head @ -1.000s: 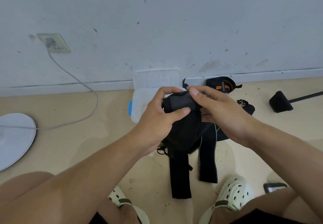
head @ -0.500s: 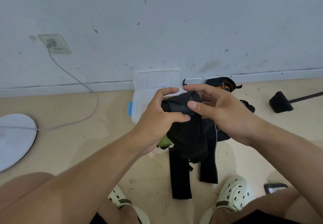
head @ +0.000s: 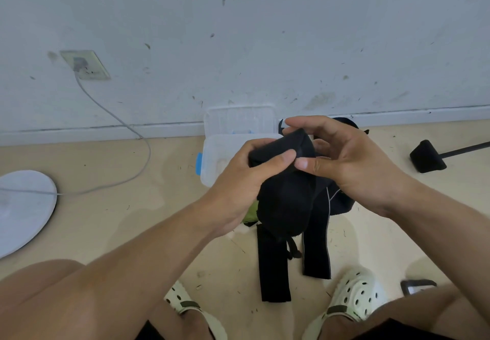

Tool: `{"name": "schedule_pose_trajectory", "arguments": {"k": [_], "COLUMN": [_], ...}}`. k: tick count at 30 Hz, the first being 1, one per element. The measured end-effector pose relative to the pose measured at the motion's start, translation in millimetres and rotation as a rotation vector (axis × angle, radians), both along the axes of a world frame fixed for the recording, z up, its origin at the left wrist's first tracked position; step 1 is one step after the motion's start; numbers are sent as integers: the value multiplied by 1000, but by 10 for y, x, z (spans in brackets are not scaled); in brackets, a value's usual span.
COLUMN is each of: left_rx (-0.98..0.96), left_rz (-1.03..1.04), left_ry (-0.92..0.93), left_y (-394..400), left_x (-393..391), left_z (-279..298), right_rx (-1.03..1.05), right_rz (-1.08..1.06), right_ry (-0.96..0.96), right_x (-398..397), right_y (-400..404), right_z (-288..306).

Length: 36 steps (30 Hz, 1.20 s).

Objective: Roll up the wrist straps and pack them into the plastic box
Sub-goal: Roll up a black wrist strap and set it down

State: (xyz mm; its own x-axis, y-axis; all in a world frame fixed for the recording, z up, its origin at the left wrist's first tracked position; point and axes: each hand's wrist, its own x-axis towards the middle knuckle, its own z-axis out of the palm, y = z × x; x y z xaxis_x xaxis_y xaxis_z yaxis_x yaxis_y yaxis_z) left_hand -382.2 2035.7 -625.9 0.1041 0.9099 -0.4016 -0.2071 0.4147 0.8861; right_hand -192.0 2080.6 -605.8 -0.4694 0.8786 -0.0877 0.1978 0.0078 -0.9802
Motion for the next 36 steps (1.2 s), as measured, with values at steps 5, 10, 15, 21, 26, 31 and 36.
{"name": "schedule_pose_trajectory", "arguments": {"k": [5, 10, 15, 21, 26, 31, 36], "left_rx": [19, 65, 103, 118, 69, -14, -47], "left_rz": [38, 47, 32, 23, 14, -67, -91], "left_ry": [35, 89, 125, 156, 127, 107, 78], "left_y": [19, 37, 30, 37, 73, 78, 71], "left_x": [-7, -57, -67, -74, -83, -104, -92], "left_z": [-32, -32, -53, -94, -81, -9, 64], "right_rx": [-91, -249, -323, -274, -219, -163, -138], "right_rz": [-1, 45, 41, 16, 23, 62, 55], "right_ry": [23, 61, 26, -5, 17, -17, 6], "right_x": [23, 24, -22, -48, -24, 27, 55], "right_y": [30, 54, 50, 29, 42, 46, 36], "right_z": [-1, -3, -28, -86, -98, -69, -32]}}
